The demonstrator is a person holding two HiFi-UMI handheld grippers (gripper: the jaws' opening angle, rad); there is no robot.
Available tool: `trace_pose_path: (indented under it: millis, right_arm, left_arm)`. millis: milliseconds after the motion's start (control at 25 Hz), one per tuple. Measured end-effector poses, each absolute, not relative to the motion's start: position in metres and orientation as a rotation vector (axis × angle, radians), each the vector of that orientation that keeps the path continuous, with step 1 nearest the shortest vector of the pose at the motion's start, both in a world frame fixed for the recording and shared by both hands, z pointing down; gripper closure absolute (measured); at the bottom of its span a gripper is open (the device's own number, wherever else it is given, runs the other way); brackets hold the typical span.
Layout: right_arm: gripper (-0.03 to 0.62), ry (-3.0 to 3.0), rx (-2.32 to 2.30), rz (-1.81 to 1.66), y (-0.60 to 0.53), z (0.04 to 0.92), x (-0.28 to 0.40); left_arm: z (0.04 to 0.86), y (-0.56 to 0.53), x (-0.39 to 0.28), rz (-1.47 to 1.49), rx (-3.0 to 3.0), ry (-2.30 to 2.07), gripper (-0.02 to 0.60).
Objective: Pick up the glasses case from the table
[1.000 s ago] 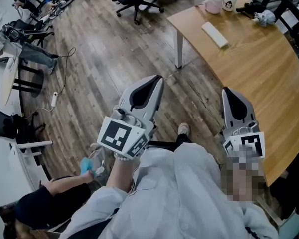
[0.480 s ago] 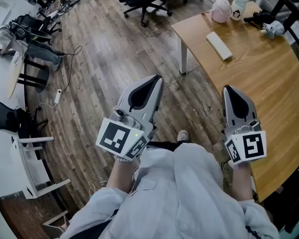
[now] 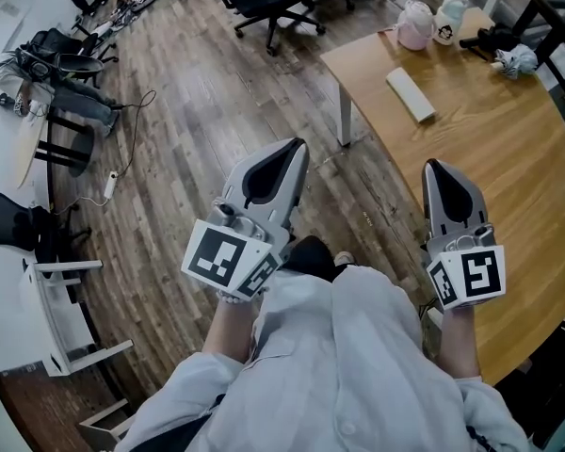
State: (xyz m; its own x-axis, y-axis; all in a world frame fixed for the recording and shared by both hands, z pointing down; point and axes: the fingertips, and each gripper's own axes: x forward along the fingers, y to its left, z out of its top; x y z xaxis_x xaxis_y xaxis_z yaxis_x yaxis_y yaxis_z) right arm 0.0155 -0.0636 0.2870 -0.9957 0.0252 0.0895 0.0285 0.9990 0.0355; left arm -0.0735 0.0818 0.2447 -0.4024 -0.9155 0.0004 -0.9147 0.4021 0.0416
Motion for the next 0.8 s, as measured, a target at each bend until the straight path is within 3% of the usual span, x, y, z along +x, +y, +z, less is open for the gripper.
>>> trace_pose_path:
  millis: [800]
  right_arm:
    - [0.594,-3.027,0.193,-0.104,-0.097,0.285,0.018]
  left_arm:
    - [0.245,0.039,-0.114,-0.151,1.854,-2.532,0.577]
